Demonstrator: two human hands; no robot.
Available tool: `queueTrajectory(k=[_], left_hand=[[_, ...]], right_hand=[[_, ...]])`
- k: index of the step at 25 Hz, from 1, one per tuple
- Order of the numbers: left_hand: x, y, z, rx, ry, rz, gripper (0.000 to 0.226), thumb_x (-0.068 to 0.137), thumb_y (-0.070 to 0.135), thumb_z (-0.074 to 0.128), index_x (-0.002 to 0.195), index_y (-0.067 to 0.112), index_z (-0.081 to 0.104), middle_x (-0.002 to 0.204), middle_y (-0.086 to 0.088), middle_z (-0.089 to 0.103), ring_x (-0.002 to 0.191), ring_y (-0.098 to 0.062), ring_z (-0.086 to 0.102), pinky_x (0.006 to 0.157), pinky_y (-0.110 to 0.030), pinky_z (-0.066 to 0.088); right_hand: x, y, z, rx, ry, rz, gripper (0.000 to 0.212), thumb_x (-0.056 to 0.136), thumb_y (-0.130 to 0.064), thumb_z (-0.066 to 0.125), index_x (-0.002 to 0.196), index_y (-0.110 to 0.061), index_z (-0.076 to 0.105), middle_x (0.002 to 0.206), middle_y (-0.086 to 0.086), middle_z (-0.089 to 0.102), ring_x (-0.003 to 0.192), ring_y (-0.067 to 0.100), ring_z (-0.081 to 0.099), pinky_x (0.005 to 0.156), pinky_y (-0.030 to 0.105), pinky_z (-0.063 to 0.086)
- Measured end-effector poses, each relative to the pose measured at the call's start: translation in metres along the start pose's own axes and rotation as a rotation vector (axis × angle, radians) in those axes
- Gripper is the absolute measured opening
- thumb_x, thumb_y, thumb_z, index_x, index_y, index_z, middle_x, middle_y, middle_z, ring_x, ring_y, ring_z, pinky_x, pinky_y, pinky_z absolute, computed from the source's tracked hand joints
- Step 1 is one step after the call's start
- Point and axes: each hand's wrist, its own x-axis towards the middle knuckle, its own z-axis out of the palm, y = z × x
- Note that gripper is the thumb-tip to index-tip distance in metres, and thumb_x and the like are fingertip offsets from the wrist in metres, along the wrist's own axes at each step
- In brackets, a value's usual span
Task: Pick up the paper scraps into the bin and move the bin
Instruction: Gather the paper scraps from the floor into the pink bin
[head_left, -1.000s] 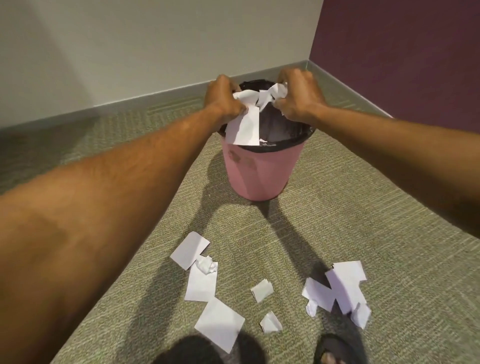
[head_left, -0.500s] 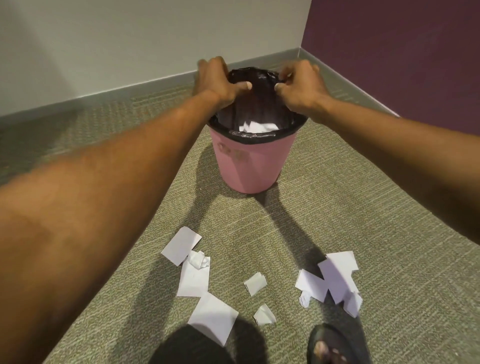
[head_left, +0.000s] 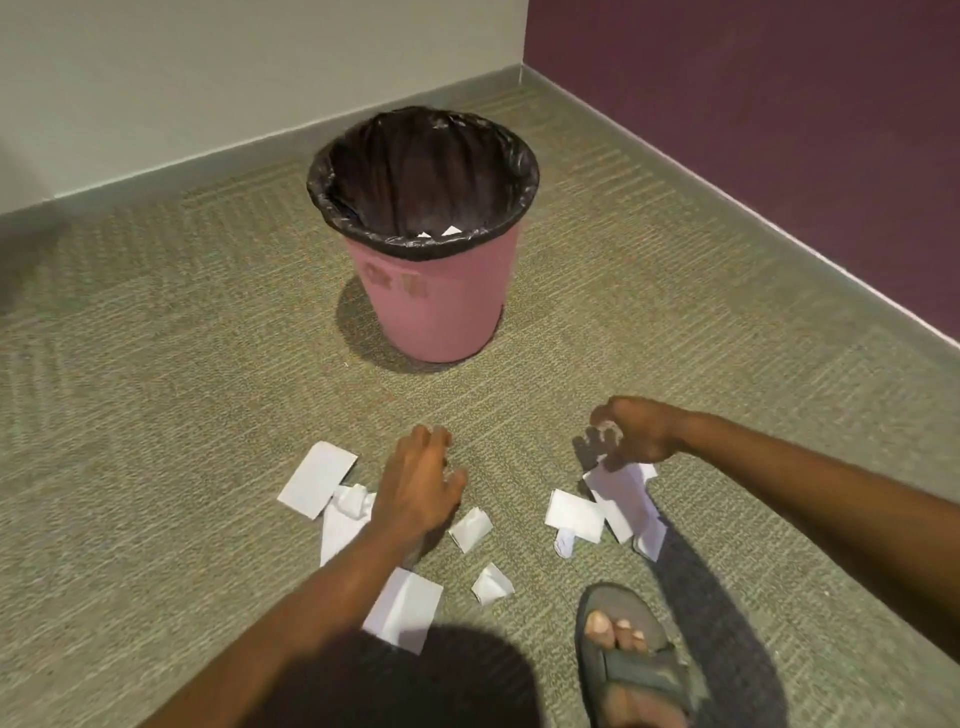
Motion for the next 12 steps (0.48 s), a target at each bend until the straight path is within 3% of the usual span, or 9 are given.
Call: queueTrajectory(k=[3, 6, 12], left_hand=[[-0.003, 0.041, 0.033, 0.086, -0.226, 0.093, 0.049, 0.088, 0.044, 0.055, 0.126, 0.015, 0.044, 0.125, -0.010, 0.049, 0.114, -0.029, 0.047, 0.094, -0.044, 0.045], [-0.002, 0.077, 0.062, 0.155, -0.375, 0.168, 0.065, 0.085, 0.052, 0.058, 0.135, 0.017, 0.038, 0.137, -0.011, 0.041, 0.124, -0.032, 0.040, 0.099, -0.048, 0.039], [-0.009, 0.111, 0.103, 0.306, -0.314, 0.301, 0.071, 0.080, 0.052, 0.066, 0.133, 0.009, 0.043, 0.135, -0.011, 0.044, 0.124, -0.031, 0.042, 0.101, -0.046, 0.036]], right_hand=[[-0.001, 0.014, 0.029, -0.091, -0.050, -0.008, 0.078, 0.072, -0.040, 0.082, 0.136, -0.015, 0.046, 0.139, 0.009, 0.048, 0.122, 0.030, 0.051, 0.092, 0.035, 0.047], [-0.001, 0.027, 0.047, -0.207, -0.005, -0.013, 0.098, 0.074, -0.045, 0.078, 0.151, -0.016, 0.026, 0.157, 0.009, 0.029, 0.139, 0.031, 0.036, 0.107, 0.040, 0.038], [-0.003, 0.041, 0.078, -0.174, 0.092, -0.015, 0.101, 0.073, -0.056, 0.075, 0.150, -0.017, 0.023, 0.155, 0.008, 0.033, 0.139, 0.031, 0.033, 0.110, 0.045, 0.033]])
